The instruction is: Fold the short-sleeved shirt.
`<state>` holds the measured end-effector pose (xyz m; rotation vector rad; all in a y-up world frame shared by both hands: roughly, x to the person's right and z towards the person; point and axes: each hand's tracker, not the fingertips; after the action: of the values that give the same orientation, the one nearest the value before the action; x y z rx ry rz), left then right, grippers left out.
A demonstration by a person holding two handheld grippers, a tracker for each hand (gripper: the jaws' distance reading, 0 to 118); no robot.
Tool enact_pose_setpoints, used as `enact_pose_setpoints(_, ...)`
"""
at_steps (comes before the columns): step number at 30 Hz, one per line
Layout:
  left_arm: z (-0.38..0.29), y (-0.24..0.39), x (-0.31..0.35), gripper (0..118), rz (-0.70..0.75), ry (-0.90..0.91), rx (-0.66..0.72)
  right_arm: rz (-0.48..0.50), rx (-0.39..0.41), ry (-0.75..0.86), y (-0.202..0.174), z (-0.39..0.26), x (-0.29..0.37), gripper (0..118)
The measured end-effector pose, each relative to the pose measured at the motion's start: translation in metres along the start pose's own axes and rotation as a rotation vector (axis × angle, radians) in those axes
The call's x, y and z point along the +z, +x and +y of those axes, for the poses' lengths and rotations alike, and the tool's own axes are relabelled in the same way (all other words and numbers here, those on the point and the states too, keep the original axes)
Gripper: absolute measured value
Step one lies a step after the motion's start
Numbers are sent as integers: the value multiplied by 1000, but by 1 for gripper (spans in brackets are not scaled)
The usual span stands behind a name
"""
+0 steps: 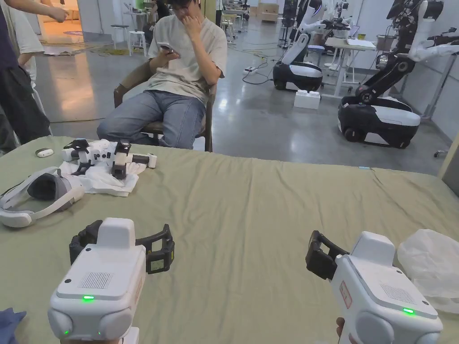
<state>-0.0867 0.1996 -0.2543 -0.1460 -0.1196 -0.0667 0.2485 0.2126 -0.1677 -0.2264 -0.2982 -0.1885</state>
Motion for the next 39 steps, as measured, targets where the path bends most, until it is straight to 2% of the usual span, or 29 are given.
enact_pose_setpoints(4, 1, -2, -1, 109, 8, 18, 35, 2, -41, -35, -5, 5, 1, 86)
enact_pose_setpoints(11, 3, -6, -2, 109, 28, 28, 41, -20, -67, -64, -9, 13, 2, 86)
enact_pose_setpoints(21, 5, -9, 0, 110, -5, 42, 40, -66, -59, -125, -8, 13, -3, 90)
enact_pose_setpoints(28, 4, -8, -1, 110, -32, 38, 27, -130, 10, -155, -12, 9, -12, 91)
enact_pose_setpoints(34, 3, -9, -2, 110, -45, 47, 41, -138, -4, -147, -10, 5, -14, 91)
enact_pose_setpoints(39, 1, -10, -3, 110, -48, 47, 23, -102, -15, -116, -1, 1, -16, 91)
